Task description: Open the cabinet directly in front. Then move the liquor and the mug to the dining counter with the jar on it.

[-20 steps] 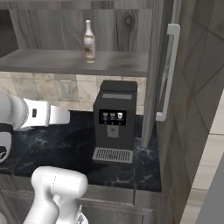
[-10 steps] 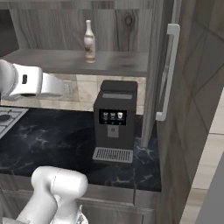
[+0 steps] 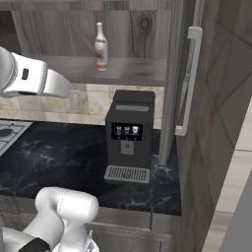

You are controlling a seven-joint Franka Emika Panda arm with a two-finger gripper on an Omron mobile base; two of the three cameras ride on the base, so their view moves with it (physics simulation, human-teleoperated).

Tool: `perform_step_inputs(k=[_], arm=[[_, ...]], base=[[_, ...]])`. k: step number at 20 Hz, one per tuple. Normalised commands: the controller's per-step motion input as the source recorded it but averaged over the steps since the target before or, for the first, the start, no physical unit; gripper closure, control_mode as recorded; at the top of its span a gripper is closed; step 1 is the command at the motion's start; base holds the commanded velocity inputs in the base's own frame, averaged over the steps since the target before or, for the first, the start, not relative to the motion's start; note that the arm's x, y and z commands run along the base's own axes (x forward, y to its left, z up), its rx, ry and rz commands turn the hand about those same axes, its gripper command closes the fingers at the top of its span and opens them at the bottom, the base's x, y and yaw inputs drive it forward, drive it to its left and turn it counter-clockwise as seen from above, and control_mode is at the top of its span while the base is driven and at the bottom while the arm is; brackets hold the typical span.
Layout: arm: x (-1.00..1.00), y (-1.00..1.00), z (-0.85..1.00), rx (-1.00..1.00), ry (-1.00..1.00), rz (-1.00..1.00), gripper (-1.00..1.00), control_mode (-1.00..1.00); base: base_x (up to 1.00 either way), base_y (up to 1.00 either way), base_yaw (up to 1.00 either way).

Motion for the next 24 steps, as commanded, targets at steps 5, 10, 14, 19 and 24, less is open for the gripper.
perform_step_inputs(k=[5, 10, 14, 19, 24], arm=[[0.02, 0.08, 0.11, 0.0, -0.18, 0.0, -1.0, -1.0], [0.2, 0.08, 0.1, 0.0, -0.24, 0.0, -1.0, -1.0], [0.19, 0.0, 0.01, 0.0, -0.19, 0.0, -1.0, -1.0], [0.25, 0.01, 0.06, 0.0, -0.03, 0.0, -1.0, -1.0], [0.37, 0.13, 0.2, 0.0, 0.0, 0.0, -1.0, -1.0]], base=[[0.0, 0.0, 0.0], [0.0, 0.0, 0.0], [0.0, 0.0, 0.0], [0.0, 0.0, 0.0], [0.0, 0.0, 0.0]])
